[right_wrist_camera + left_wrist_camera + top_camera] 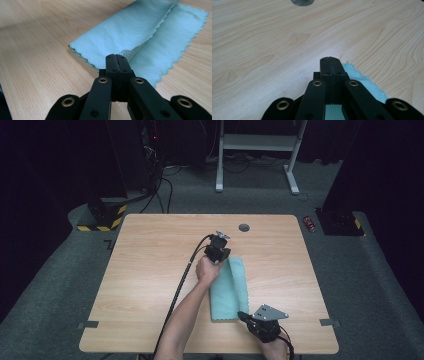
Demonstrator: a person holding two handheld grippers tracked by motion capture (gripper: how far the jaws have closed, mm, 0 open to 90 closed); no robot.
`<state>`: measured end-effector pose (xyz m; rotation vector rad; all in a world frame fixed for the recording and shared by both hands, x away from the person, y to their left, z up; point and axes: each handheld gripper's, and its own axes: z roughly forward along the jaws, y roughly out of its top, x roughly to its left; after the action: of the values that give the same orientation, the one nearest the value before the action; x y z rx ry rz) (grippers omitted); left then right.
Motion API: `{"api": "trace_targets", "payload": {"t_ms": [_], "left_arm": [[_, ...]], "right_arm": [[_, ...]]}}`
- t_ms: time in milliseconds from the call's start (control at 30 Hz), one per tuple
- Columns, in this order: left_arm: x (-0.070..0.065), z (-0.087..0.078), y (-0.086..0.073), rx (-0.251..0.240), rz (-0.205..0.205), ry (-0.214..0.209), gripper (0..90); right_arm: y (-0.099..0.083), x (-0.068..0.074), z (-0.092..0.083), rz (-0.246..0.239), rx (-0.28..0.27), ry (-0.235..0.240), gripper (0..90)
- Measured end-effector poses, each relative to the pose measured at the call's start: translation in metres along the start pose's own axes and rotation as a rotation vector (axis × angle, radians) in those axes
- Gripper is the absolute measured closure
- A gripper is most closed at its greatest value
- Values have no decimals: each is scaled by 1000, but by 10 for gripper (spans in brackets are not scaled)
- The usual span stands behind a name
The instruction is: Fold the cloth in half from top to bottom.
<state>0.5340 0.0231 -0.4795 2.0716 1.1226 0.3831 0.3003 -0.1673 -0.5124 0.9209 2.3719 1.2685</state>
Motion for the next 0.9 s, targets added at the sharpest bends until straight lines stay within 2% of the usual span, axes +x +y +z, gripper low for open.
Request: {"api": "trace_targets", "payload": {"t_ms": [467, 600, 900], "left_arm": [[-21, 23, 8, 19, 38, -10, 900], [-25, 28, 8, 23, 42, -6, 900], [-33, 35, 11, 23, 77, -7, 900]], "right_arm": [[-11, -11, -8, 39, 21, -28, 900], [-12, -14, -7, 41, 36, -30, 900], [-14, -15, -7, 37, 49, -34, 900]]}}
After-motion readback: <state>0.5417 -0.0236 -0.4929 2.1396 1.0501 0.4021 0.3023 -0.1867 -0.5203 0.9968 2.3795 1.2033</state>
